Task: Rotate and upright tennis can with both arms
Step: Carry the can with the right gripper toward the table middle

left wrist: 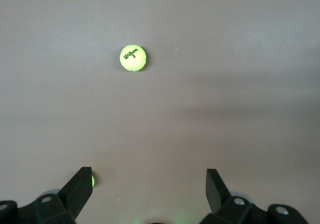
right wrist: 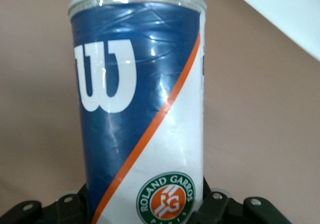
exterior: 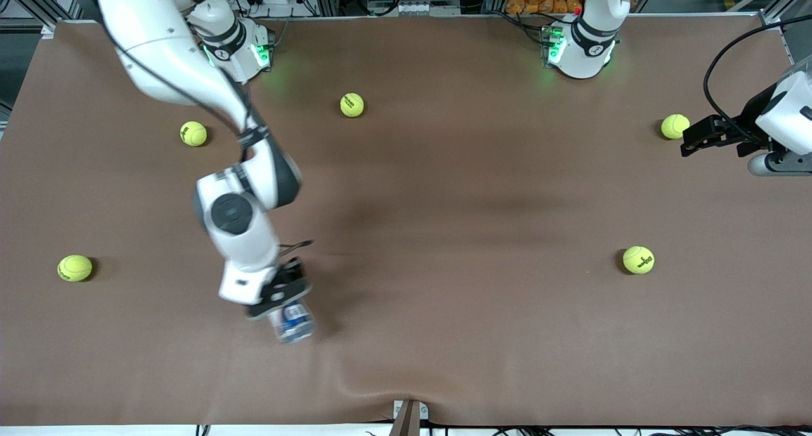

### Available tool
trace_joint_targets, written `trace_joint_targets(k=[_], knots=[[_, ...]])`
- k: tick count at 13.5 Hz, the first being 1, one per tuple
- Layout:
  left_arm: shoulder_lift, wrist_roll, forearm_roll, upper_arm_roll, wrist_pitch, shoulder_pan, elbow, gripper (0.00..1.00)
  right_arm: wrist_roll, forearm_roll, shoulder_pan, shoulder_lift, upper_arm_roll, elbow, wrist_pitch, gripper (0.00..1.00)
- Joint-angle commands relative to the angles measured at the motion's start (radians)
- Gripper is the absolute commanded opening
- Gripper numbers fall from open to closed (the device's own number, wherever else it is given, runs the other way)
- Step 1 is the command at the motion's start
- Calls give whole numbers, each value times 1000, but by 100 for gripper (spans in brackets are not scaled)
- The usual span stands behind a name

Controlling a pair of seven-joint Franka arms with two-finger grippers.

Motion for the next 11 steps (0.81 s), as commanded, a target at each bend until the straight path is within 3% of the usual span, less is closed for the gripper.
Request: trace_joint_targets(k=[1,4,6,11], knots=[[7,22,5,-4,-3,6,12,100,-101,-47,102,7,23,28,-10,76],[9,10,1,-7,-3,-5,12,100,-217,-131,213,56,22,28,65,75],[18,18,-12,-7,-3,7,8,100,-299,-142,262,77,23,26,105,76],[55,15,-167,-6,-8,14,-2,100,-376,-173,417,131,21,19,189,76]])
